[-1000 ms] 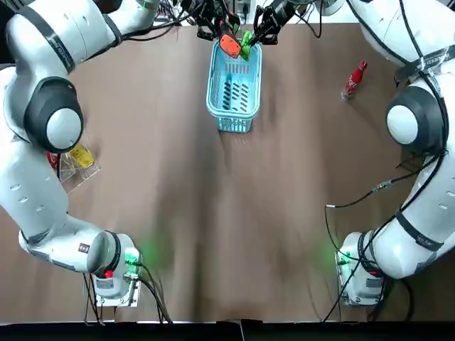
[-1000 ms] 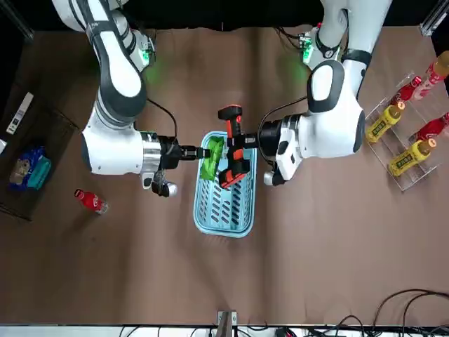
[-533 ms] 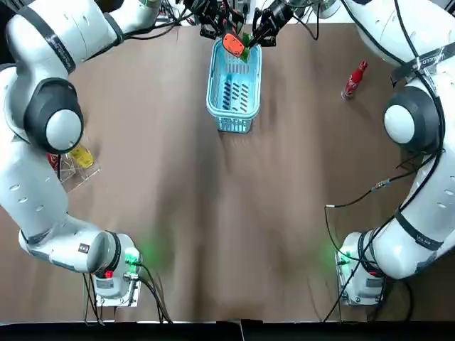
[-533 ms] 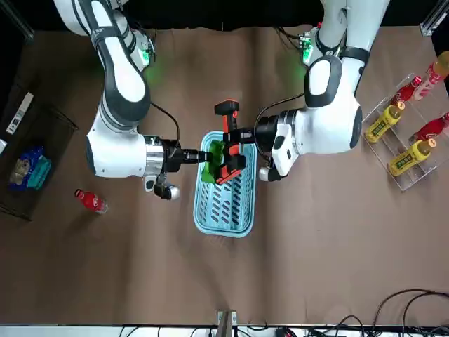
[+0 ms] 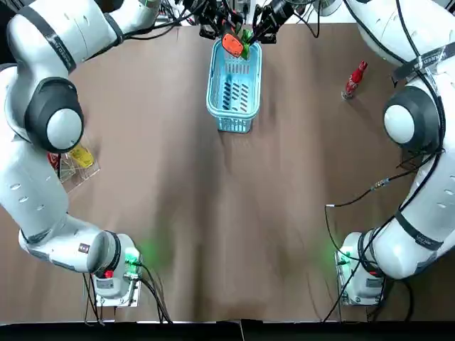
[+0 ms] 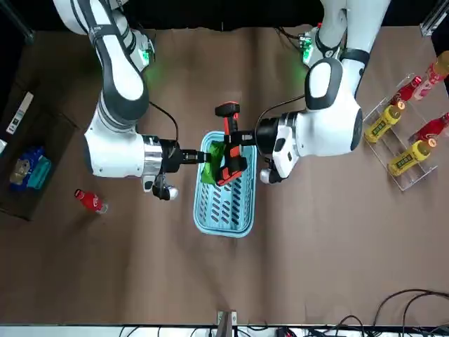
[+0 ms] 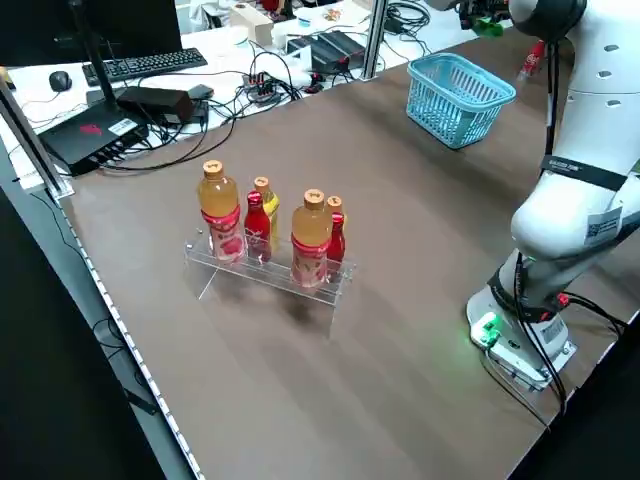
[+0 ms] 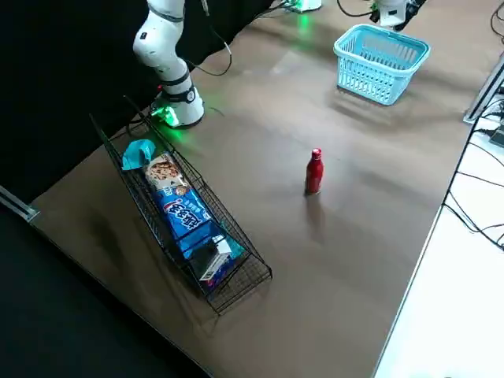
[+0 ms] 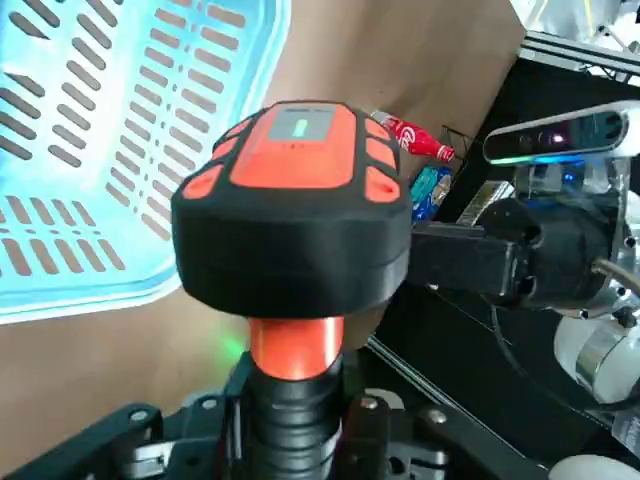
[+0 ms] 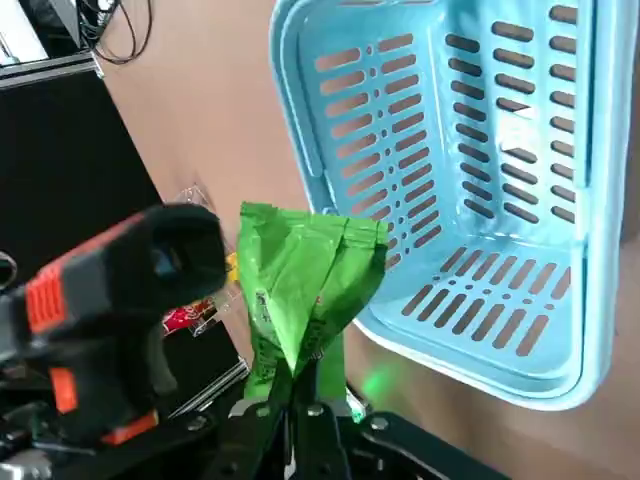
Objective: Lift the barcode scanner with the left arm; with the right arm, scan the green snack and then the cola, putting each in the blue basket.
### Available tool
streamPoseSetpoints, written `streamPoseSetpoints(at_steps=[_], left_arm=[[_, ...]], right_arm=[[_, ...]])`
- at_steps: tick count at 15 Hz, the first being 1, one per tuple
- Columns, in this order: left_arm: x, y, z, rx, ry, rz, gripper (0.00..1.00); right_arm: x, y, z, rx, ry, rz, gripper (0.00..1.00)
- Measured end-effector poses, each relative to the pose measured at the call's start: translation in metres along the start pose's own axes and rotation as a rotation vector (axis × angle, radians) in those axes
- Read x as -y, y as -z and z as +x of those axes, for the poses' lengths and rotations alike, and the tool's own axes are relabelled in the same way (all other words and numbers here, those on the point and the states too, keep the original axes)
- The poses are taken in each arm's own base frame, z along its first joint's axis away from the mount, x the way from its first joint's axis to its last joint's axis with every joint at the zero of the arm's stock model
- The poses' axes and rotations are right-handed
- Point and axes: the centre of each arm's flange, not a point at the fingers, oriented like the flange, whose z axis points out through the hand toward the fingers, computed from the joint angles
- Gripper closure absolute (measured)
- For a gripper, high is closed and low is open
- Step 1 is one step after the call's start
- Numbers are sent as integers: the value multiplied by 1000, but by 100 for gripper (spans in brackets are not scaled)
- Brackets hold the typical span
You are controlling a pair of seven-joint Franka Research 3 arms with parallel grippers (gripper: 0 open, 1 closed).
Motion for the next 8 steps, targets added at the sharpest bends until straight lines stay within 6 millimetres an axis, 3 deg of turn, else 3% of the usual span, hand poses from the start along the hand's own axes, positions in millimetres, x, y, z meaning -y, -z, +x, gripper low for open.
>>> streamPoseSetpoints(at_steps=[5,8], left_arm=[[14,47,12,-145,-69,193,63],[25,68,11,-183,-89,332,63]], right_arm=[[-38,-46,28,23,-10,-38,97],[-46,-72,46,-106,19,-48,97]])
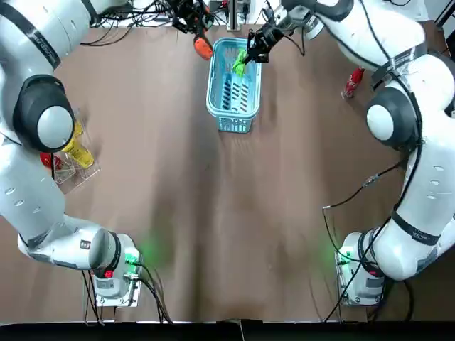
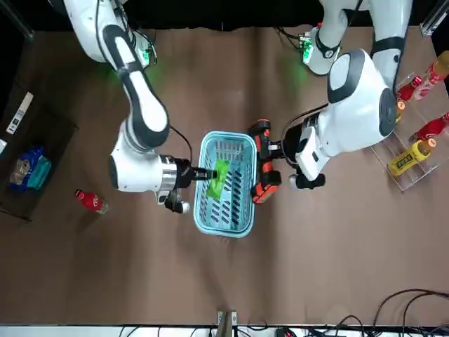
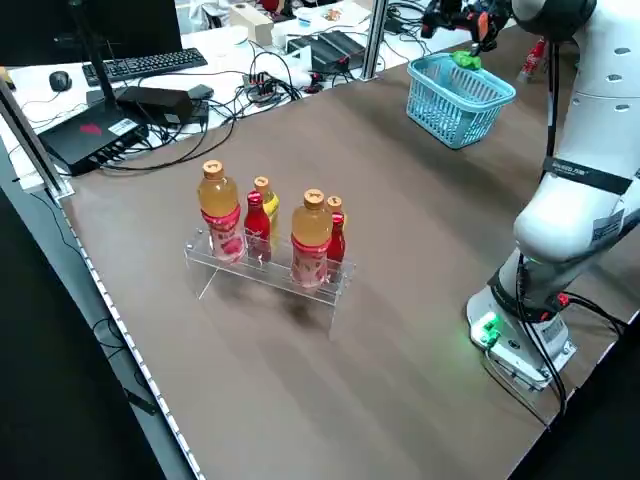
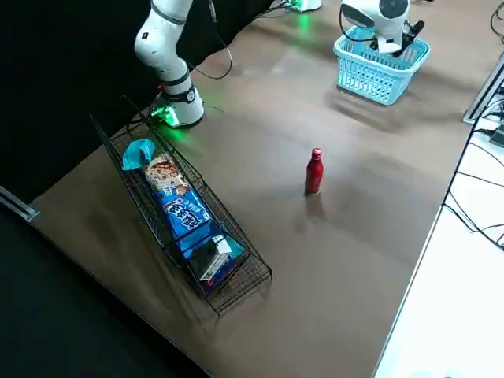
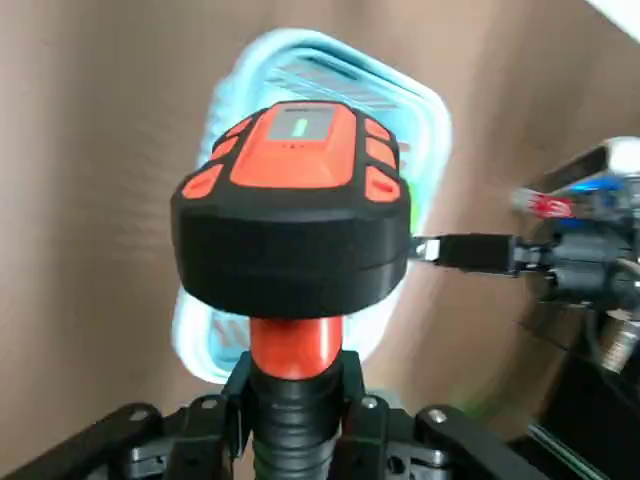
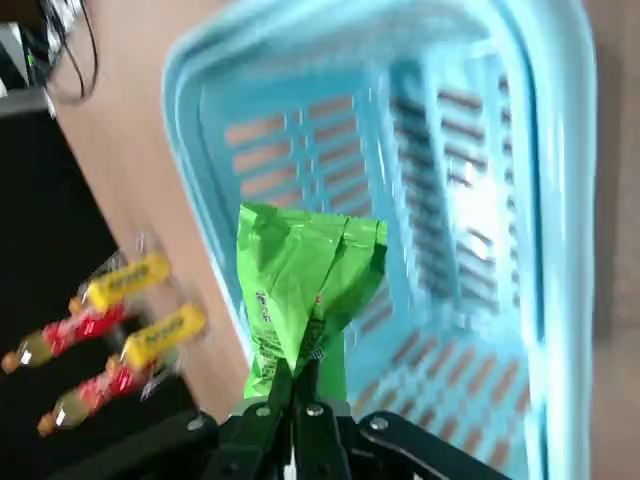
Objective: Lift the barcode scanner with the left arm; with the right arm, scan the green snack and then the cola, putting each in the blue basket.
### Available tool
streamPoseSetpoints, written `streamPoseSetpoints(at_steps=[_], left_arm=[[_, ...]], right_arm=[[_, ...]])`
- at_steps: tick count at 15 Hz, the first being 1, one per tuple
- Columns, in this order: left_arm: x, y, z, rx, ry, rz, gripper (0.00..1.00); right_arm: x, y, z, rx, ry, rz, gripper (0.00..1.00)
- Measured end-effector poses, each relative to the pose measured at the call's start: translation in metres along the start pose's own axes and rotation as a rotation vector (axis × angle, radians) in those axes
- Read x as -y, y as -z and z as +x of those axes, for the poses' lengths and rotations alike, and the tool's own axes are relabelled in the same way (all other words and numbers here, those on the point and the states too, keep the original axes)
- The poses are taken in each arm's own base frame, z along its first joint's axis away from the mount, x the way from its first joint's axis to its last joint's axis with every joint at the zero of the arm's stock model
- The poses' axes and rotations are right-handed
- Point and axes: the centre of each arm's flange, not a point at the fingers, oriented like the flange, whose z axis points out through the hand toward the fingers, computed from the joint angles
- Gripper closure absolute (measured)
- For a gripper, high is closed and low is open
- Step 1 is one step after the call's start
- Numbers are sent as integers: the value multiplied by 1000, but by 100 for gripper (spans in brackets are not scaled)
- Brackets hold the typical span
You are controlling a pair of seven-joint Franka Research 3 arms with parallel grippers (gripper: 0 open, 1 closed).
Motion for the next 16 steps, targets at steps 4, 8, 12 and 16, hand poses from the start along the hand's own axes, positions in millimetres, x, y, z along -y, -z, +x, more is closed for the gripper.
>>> streamPoseSetpoints(at_steps=[4,8,12,16], left_arm=[[17,6,7,-37,-12,110,63],[19,5,7,-39,-19,136,63],[20,5,6,-36,-22,147,63],[19,4,5,-34,-8,148,63]], right_arm=[[-7,-26,7,-81,21,-25,98],[-17,-30,20,-127,13,-30,89],[-16,-27,26,-164,16,-22,58],[-4,2,33,-180,20,1,60]])
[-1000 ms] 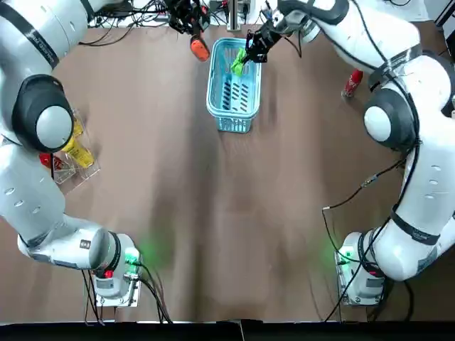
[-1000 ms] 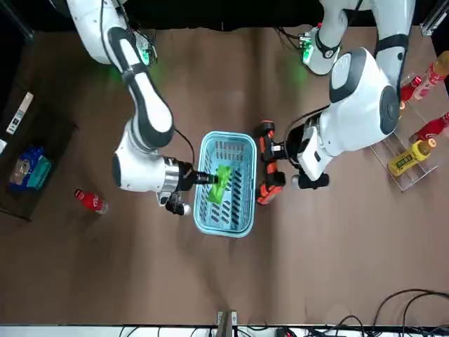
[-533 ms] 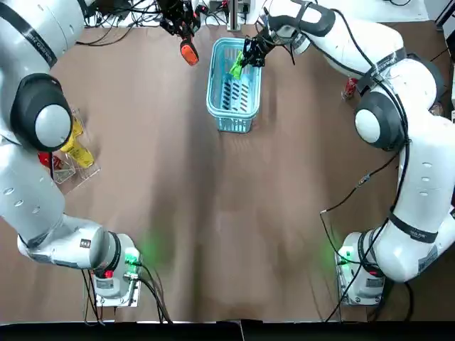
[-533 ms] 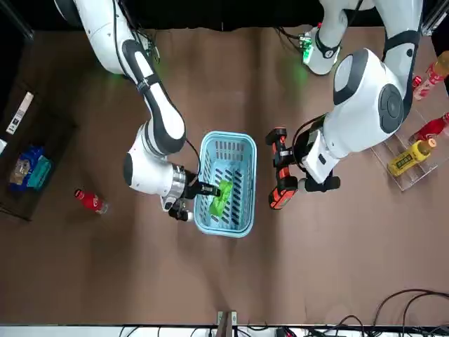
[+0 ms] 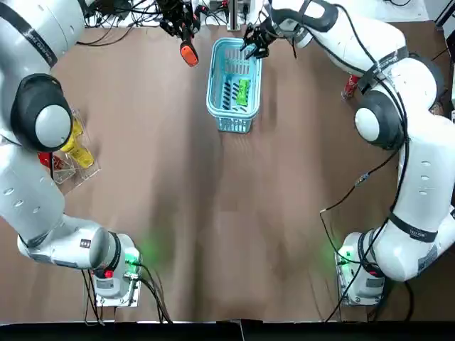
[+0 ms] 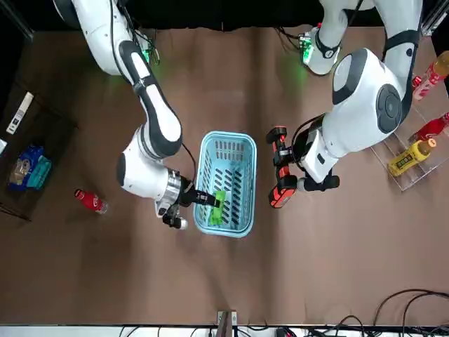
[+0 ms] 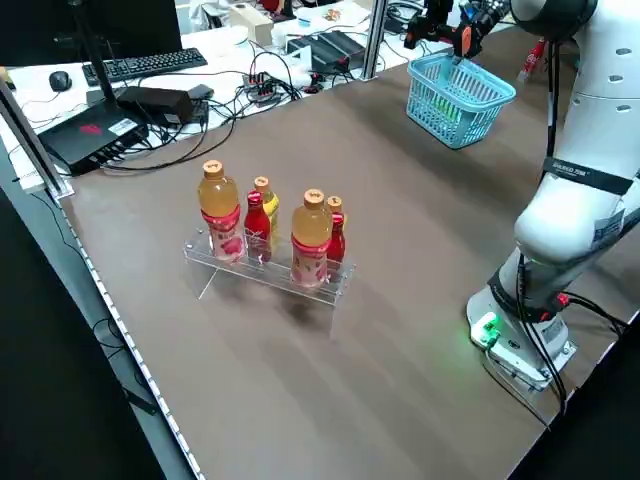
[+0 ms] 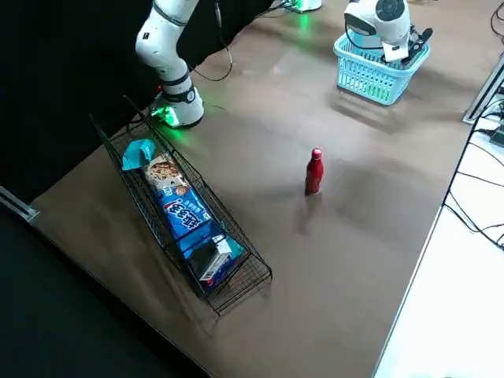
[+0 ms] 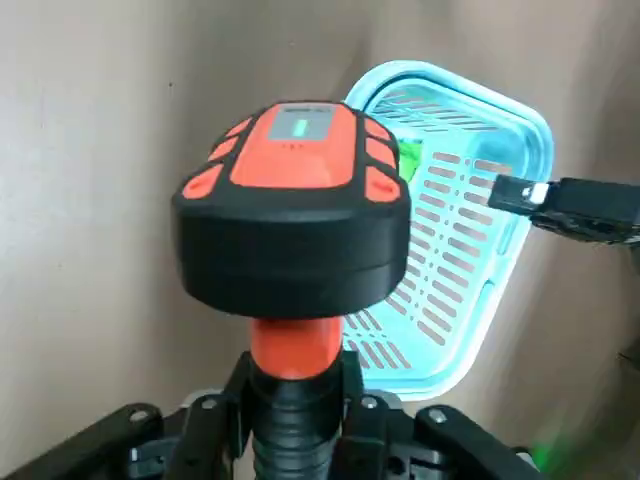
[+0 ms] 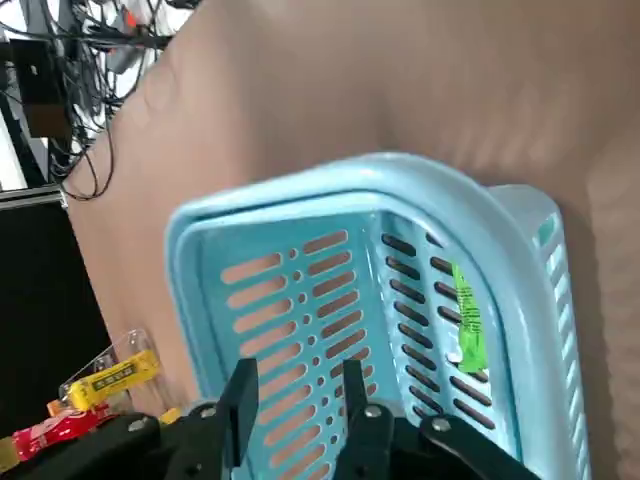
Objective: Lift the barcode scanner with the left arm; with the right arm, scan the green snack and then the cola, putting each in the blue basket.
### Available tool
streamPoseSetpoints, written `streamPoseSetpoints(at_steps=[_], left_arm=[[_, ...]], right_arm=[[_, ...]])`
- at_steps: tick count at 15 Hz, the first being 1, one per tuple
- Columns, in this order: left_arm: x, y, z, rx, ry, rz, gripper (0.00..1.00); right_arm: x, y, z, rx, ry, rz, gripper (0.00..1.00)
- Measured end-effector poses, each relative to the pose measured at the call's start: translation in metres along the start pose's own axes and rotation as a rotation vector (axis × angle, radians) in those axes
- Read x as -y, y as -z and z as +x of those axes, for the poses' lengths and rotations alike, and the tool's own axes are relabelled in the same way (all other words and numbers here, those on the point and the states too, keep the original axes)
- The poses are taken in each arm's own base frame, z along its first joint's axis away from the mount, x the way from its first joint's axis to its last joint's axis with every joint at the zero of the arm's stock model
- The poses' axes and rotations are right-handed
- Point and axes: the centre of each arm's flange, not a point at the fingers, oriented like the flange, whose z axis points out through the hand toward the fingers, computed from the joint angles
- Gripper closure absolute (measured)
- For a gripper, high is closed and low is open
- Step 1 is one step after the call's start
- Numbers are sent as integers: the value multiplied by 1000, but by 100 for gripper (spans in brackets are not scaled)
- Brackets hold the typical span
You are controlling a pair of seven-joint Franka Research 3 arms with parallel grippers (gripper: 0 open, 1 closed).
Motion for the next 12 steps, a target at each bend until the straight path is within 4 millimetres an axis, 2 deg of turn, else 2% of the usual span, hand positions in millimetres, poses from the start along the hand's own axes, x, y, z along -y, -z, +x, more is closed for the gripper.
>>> streamPoseSetpoints(at_steps=[1,3,5,7,9,11,12], left_arm=[[0,0,0,0,4,0,63],[0,0,0,0,12,0,63],[-1,0,-1,2,18,0,63],[-1,-1,-1,4,29,-1,63],[-3,-1,-2,15,41,-19,63],[-5,-1,-3,30,58,-46,63],[-5,-1,-3,35,66,-52,63]], right_arm=[[3,13,1,37,1,4,60],[8,54,2,131,12,-2,60],[11,107,-3,210,35,-53,62],[10,159,-6,218,54,-129,62],[-3,205,-3,199,57,-218,63],[-32,244,4,179,46,-358,61],[-46,260,8,163,41,-440,55]])
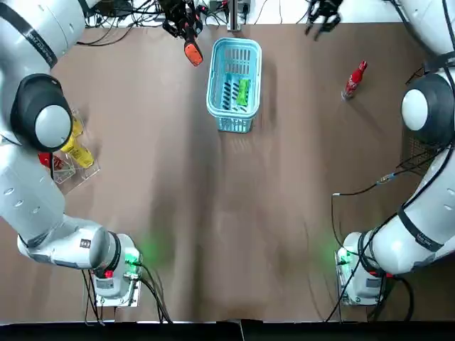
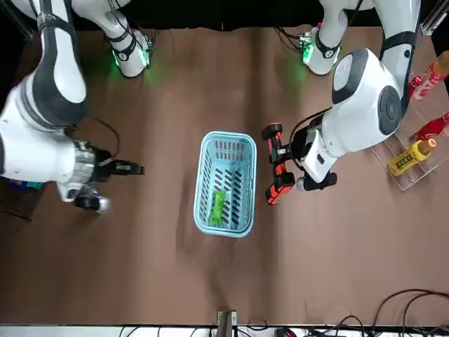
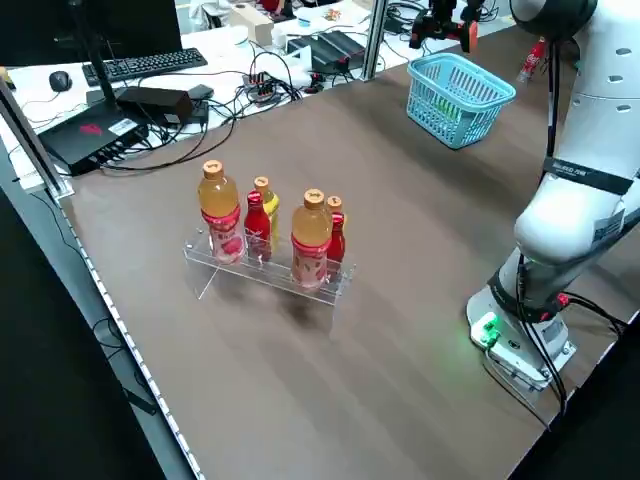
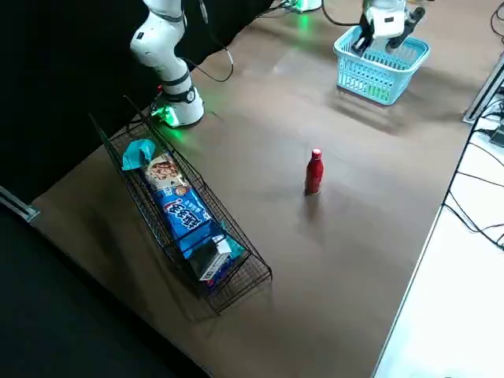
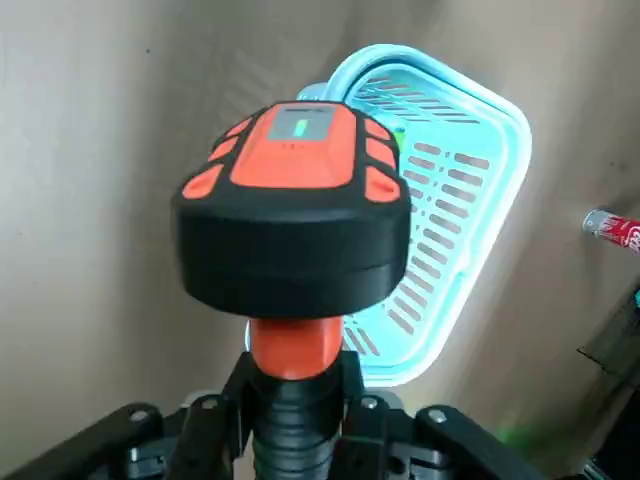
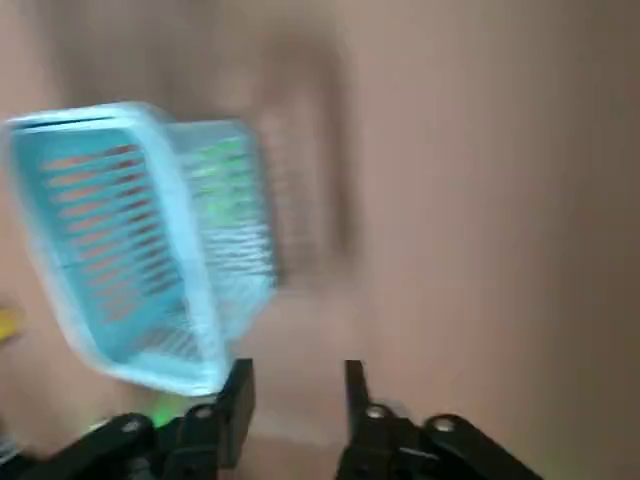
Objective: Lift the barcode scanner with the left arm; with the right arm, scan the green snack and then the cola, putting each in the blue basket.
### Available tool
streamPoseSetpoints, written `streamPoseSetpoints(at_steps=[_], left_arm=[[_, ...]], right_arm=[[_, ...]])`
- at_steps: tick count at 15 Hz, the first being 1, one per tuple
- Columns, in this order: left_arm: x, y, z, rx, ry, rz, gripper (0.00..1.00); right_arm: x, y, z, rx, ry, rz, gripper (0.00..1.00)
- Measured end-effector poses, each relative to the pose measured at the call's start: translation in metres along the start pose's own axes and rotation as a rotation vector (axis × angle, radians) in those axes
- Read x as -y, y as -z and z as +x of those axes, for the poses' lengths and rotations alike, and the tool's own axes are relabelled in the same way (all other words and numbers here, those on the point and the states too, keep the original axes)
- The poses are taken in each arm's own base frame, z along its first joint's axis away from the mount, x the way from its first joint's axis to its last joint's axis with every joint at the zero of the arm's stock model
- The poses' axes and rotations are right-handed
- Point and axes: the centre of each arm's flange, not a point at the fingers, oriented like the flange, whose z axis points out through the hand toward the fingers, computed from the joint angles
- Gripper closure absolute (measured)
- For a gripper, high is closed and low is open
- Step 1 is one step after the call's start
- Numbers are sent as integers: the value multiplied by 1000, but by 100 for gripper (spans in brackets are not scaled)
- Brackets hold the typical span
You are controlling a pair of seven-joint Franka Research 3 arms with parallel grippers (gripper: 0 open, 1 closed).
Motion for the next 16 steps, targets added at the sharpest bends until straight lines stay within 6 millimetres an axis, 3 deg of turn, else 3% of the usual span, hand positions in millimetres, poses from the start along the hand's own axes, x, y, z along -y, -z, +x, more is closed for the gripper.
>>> streamPoseSetpoints(at_steps=[2,6,9,10,12,16], left_arm=[[0,-1,0,4,13,-3,63],[0,-3,0,17,35,-19,63],[1,-6,1,25,40,-20,63],[1,-8,1,29,42,-19,63],[3,-13,3,43,49,-25,63],[4,-16,5,49,53,-26,63]], right_arm=[[-33,15,4,-37,-30,-123,44],[-112,37,17,-53,34,-230,44],[-179,39,35,-127,76,-274,38],[-192,34,40,-160,88,-289,33],[-218,19,49,-214,135,-308,30],[-231,-7,55,-274,160,-323,31]])
